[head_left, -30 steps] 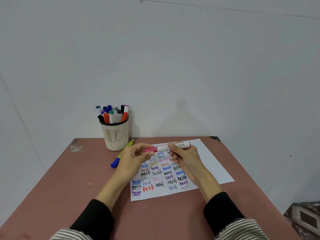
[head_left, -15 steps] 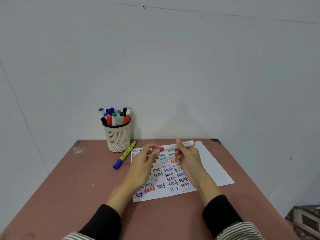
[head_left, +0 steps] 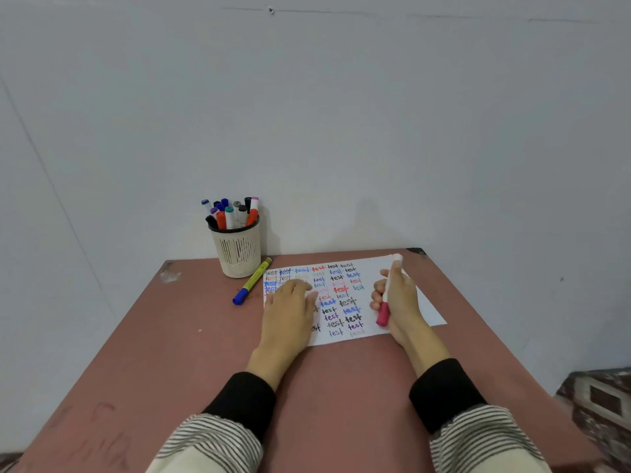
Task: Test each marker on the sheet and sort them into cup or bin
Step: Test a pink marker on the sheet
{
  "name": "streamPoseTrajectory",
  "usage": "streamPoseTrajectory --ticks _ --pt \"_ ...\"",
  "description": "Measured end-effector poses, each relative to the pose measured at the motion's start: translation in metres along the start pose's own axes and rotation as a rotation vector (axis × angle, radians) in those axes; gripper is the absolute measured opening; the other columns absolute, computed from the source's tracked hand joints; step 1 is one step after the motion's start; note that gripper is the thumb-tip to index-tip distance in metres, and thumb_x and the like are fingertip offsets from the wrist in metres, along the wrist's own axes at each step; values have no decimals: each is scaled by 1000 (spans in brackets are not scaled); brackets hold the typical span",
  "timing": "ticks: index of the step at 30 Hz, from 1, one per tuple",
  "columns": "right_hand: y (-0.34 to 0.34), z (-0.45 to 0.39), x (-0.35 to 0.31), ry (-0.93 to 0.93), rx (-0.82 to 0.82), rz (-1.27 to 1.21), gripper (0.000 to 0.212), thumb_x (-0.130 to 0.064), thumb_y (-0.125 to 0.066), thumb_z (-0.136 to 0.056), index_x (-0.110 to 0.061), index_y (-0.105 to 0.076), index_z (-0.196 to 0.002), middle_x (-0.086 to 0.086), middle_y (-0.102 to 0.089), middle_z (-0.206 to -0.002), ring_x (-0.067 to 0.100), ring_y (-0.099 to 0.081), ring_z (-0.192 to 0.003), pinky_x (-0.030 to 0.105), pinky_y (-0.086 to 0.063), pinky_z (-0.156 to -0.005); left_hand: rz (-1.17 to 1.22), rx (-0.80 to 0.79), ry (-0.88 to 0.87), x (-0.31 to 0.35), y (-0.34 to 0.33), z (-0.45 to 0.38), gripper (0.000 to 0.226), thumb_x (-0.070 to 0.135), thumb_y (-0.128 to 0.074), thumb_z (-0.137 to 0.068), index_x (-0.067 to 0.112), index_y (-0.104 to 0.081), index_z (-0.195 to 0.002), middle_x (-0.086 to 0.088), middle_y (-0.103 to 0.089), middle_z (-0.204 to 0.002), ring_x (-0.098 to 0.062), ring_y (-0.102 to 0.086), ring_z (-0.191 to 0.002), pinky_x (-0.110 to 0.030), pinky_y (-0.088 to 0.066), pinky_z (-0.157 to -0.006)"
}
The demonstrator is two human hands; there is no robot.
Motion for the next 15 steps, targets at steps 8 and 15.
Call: streamPoseTrajectory --ticks 8,15 --pt "136 24 -53 -60 227 21 24 -14 -32 -98 -5 -54 -92 3 -45 -68 12 -36 -48 20 -32 -34 137 -98 -155 141 -57 31 35 23 -39 -101 13 -50 -132 -4 -47 -140 -24 -37 -136 -45 -23 -115" --pt "291 56 -86 -4 473 182 16 -11 -40 -98 -3 -53 -101 7 -48 -75 14 -39 -52 21 -36 -37 91 -167 -174 224 -104 24 50 40 -35 -101 13 -39 -143 -7 -16 -161 -25 -4 -149 -53 -4 -118"
Point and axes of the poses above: each hand's wrist, its own z-axis away from the middle knuckle, its own y-axis out of the back of the hand, x = y × z, the point moved 7 cm from there along -z, towards the middle knuckle
